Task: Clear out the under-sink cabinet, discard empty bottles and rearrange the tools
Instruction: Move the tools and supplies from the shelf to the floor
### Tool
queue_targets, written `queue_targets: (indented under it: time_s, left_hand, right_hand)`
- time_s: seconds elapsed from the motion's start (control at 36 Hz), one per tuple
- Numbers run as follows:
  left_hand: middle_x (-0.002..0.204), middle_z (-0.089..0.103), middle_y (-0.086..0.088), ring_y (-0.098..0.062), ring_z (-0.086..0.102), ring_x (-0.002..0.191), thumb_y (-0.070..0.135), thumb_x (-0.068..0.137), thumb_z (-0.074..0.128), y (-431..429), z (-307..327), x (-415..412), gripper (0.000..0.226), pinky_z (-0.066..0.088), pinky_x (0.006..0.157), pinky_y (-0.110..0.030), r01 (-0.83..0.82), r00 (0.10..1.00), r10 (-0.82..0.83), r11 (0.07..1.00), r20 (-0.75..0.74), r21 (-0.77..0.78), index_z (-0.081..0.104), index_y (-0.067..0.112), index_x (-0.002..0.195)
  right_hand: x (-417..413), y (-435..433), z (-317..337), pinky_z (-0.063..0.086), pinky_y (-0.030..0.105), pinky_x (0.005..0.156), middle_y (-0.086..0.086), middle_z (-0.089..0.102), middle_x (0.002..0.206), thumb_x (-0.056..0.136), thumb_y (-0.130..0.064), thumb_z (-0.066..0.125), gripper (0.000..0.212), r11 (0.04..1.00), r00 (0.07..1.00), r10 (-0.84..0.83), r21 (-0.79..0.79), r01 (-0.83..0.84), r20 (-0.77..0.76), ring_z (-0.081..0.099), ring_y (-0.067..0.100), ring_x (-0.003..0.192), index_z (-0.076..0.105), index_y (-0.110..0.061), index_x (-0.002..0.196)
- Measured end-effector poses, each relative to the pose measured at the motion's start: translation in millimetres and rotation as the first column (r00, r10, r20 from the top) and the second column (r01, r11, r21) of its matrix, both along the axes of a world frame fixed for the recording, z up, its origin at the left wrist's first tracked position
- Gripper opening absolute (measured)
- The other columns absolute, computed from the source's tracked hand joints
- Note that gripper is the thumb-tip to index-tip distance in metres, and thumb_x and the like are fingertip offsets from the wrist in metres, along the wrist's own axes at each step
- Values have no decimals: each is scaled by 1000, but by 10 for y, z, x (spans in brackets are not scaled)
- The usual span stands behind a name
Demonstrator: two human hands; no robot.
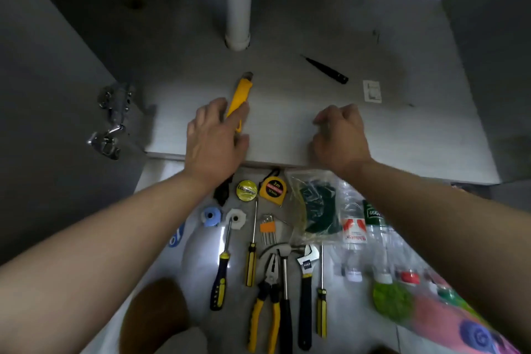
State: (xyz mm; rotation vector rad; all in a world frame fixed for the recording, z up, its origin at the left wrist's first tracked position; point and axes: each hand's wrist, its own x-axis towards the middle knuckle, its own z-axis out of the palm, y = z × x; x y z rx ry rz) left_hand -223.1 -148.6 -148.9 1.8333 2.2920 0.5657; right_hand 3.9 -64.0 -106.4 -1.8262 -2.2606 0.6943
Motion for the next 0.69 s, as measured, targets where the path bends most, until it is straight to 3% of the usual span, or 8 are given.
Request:
queue_targets:
  time_s: [0.08, 0.17, 0.31, 0.42, 0.5, 0.58, 0.69]
  left_hand:
    - [160, 33, -14, -39, 30, 146, 42, 96, 57, 192, -78, -36, 69, 31, 114, -51, 29, 999, -33, 992, -23, -125, 30, 33, 159]
    - [160, 36, -7, -38, 30, 147, 41, 97, 55, 231, -110, -50, 64, 29, 117, -53, 44, 999, -43, 995, 9, -93, 35, 31, 157]
    - [127, 58, -4, -32, 50, 118, 25, 93, 63, 154, -94, -33, 33, 43, 94, -45, -36, 998, 31, 996, 60, 85, 67, 28, 126]
    - [109, 57, -5, -28, 51, 104, 3, 89, 65, 71, -84, -37, 26, 40, 87, -30, -66, 987, 48, 992, 155, 111, 73, 22, 106]
    - [107, 54, -1, -22, 49, 105, -4, 89, 61, -102, -61, -1, 30, 30, 83, -12, -68, 970, 48, 995, 240, 78, 72, 21, 103]
    - [109, 49, 7, -14, 48, 105, -4, 91, 57, -368, -36, 50, 31, 32, 87, -5, -65, 938, 29, 993, 347, 95, 66, 23, 104]
    - [107, 48, 10, -20, 52, 96, 0, 96, 56, -791, -104, 82, 30, 45, 81, -30, -98, 895, 16, 982, 446, 161, 49, 25, 112]
  right_hand:
    - [4, 335, -9, 41, 46, 109, 14, 31, 147, 84, -25, 65, 55, 999, 986, 33, -41, -27, 161, 37, 38, 134, 50, -27, 136]
    - [8, 629, -38, 35, 48, 116, 13, 21, 159, 79, -29, 64, 72, 993, 968, 100, -88, -82, 229, 24, 39, 146, 39, -38, 146]
    - [-39, 957, -126, 28, 50, 121, 10, 4, 167, 81, -26, 70, 85, 992, 969, 100, -100, -79, 227, 16, 42, 150, 30, -29, 155]
    - [-130, 1160, -167, 23, 51, 122, 10, 1, 167, 85, -29, 70, 86, 980, 944, 172, -143, -136, 281, 12, 41, 152, 25, -25, 159]
    - [-186, 1218, -127, 28, 49, 119, 15, 15, 164, 86, -27, 68, 82, 976, 928, 188, -166, -140, 322, 22, 41, 148, 28, -20, 157]
    - [-221, 1118, -11, 47, 41, 98, 22, 45, 134, 77, -28, 68, 86, 987, 871, 162, -91, -135, 464, 49, 42, 121, 34, -15, 154]
    - [-138, 826, -23, 52, 45, 96, 22, 53, 120, 87, -19, 58, 45, 992, 925, 50, 92, -91, 378, 50, 43, 116, 61, -1, 129]
